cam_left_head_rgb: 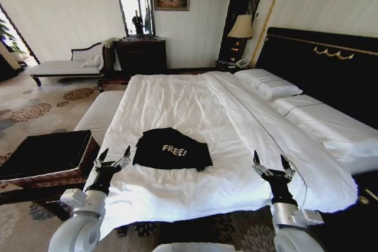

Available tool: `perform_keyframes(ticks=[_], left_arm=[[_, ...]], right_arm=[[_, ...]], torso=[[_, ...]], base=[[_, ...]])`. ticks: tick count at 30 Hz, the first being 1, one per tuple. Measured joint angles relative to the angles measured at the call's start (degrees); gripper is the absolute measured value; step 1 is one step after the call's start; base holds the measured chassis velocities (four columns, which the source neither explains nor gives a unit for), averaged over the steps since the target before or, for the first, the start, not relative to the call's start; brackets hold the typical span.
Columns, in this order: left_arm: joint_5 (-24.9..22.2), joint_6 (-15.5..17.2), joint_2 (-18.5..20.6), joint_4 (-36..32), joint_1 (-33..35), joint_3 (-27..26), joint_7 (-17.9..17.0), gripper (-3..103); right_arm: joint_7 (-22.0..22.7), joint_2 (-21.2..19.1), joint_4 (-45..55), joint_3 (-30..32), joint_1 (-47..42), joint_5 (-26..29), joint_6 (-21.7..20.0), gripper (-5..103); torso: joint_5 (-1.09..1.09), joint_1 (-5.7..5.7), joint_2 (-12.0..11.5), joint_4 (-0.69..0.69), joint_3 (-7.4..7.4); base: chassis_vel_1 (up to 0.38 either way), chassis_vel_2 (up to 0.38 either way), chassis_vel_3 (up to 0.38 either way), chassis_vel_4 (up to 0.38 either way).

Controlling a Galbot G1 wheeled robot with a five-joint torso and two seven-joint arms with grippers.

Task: Fold the clothes on the bed and place them into the basket.

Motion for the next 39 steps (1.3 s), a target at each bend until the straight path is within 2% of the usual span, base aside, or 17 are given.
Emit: perform_keyframes(ticks=[1,4,6,8,10,12,14,16,17,19,20,24,25,27,32,36,39], left_arm=[[-1.3,0.8,2.4,2.6,-2.2,0.3,-0.6,100],[-3.6,2.0,5.3,6.7,-5.2,1.1,-1.8,100],[-10.1,5.0,8.2,12.2,-10.4,2.8,-3.9,100],[-10.9,5.3,8.4,12.8,-11.1,3.0,-4.3,100],[-18.1,9.4,9.9,18.7,-19.3,5.7,-7.0,100],[-19.9,10.8,10.2,20.5,-21.9,6.7,-8.0,100],[-25.9,16.3,10.4,27.2,-30.5,10.6,-11.8,100],[-29.2,20.1,9.8,31.4,-35.2,12.6,-14.0,100],[-29.2,20.1,9.8,31.4,-35.2,12.6,-14.0,100],[-32.5,24.8,8.2,38.5,-43.4,15.7,-16.8,100],[-32.5,24.8,8.2,38.5,-43.4,15.7,-16.8,100],[-31.6,28.4,3.5,53.1,-57.7,20.7,-18.7,100],[-31.6,28.4,3.5,53.1,-57.7,20.7,-18.7,100],[-30.7,29.5,1.5,59.2,-61.9,21.7,-18.7,100],[-26.9,30.3,-0.6,64.3,-65.0,20.9,-18.9,100],[-24.5,30.0,-1.9,65.6,-65.2,18.7,-18.9,100],[-22.9,29.2,-2.2,66.4,-63.9,17.0,-18.7,100]], right_arm=[[0.1,-0.1,-0.7,-0.3,0.4,0.0,0.1,100],[0.3,-0.3,-2.0,-0.7,1.1,-0.1,0.4,100],[0.8,-0.9,-4.8,-1.8,2.8,-0.8,0.9,100],[0.8,-1.0,-5.2,-2.0,3.1,-0.8,1.0,100],[1.4,-1.0,-7.9,-2.9,4.9,-0.7,1.3,100],[1.5,-0.8,-8.7,-3.1,5.3,-0.6,1.4,100],[2.0,-0.5,-11.2,-3.4,6.4,-0.5,1.9,100],[2.3,-0.4,-12.6,-3.4,6.7,-0.6,2.4,100],[2.3,-0.4,-12.6,-3.4,6.7,-0.6,2.4,100],[2.5,-0.3,-14.2,-3.2,6.9,-0.7,2.9,100],[2.5,-0.3,-14.2,-3.2,6.9,-0.7,2.9,100],[2.8,-0.4,-16.0,-2.5,7.1,-0.8,3.7,100],[2.8,-0.4,-16.0,-2.5,7.1,-0.8,3.7,100],[2.8,-0.5,-16.6,-2.6,7.4,-0.8,3.9,100],[2.8,-1.6,-17.8,-4.1,8.8,-0.8,3.9,100],[2.8,-2.2,-18.5,-4.6,9.2,-0.7,4.1,100],[2.9,-2.8,-19.0,-5.1,9.6,-0.6,4.3,100]], torso=[[0.01,0.01,0.0,-0.01,0.01],[0.00,0.01,0.0,-0.01,0.01],[0.00,0.01,0.0,0.03,0.02],[-0.01,0.01,0.0,0.03,0.01],[0.00,0.01,0.0,0.01,0.01],[0.00,0.01,0.0,0.00,0.01],[0.01,0.02,0.0,0.00,0.01],[0.01,0.02,0.0,0.00,0.02],[0.01,0.02,0.0,0.00,0.02],[0.00,0.02,0.0,0.00,0.02],[0.00,0.02,0.0,0.00,0.02],[0.04,0.02,0.0,-0.01,0.01],[0.04,0.02,0.0,-0.01,0.01],[0.00,0.03,0.0,-0.04,0.02],[0.02,0.02,0.0,0.05,0.01],[0.01,0.01,0.0,-0.02,0.00],[0.02,0.00,0.0,0.04,0.01]], base=[[0.000,0.000,0.000,0.000],[0.000,0.000,0.000,0.000],[0.000,0.000,0.000,0.000],[0.000,0.000,0.000,0.000],[0.000,0.000,0.000,0.000],[0.000,0.000,0.000,0.000],[0.000,0.000,0.000,0.000],[0.000,0.000,0.000,0.000],[0.000,0.000,0.000,0.000],[0.000,0.000,0.000,0.000],[0.000,0.000,0.000,0.000],[0.000,0.000,0.000,0.000],[0.000,0.000,0.000,0.000],[0.000,0.000,0.000,0.000],[0.000,0.000,0.000,0.000],[0.000,0.000,0.000,0.000],[0.000,0.000,0.000,0.000]])
